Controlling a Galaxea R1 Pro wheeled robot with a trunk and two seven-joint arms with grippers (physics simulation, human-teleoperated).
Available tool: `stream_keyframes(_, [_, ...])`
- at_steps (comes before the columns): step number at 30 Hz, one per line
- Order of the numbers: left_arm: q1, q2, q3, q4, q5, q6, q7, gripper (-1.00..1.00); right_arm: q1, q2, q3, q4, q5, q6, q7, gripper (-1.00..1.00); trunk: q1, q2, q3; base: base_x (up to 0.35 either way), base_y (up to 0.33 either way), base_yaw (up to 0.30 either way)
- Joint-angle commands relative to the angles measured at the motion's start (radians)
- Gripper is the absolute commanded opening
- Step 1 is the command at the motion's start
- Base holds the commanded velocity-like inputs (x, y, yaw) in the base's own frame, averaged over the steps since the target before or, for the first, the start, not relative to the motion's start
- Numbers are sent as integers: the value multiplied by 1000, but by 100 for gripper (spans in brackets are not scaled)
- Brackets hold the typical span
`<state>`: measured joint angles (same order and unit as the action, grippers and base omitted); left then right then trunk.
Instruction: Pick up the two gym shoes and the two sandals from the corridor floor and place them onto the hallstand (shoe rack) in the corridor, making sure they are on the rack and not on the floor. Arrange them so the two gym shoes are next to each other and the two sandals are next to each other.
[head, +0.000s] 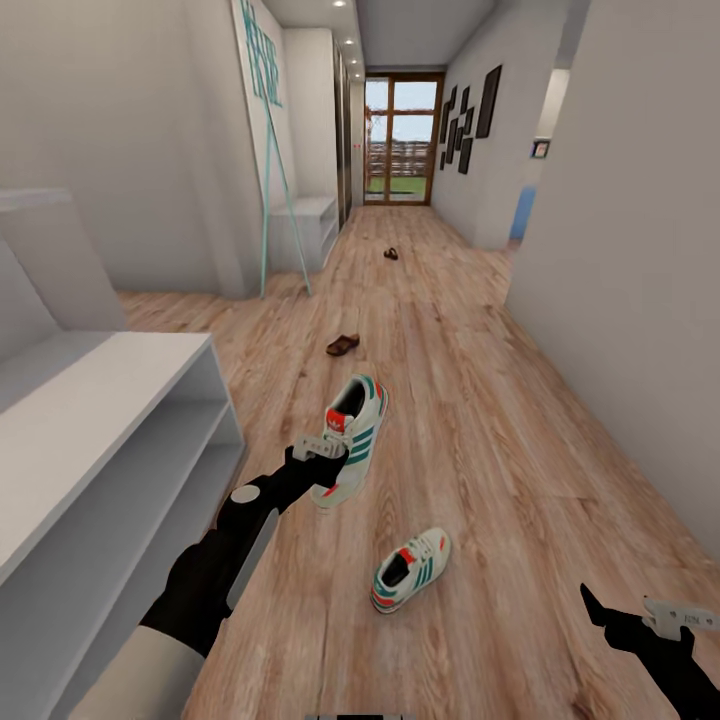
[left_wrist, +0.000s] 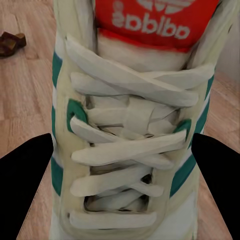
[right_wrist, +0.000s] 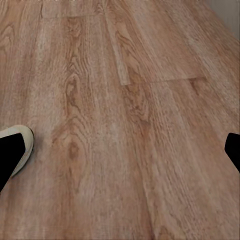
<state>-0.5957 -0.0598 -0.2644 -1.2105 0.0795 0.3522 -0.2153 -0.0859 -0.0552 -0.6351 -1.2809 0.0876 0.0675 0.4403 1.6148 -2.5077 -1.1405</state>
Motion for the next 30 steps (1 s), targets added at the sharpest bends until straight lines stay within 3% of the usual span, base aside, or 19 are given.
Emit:
stream_keyframes(1, [0,0,0,0,0,0,0,-100,0,0,0,0,0,0,0,100,0,0,0,307,0,0])
stream_keyframes(14, [-1,0,-1,0,0,-5,-1,-100,0,0,0,0,0,0,0,100,0,0,0,276,68,0])
stream_keyframes(30, [-1,0,0,0,0,-3,-1,-100,0,0,0,0,0,0,0,100,0,0,0,21,86,0])
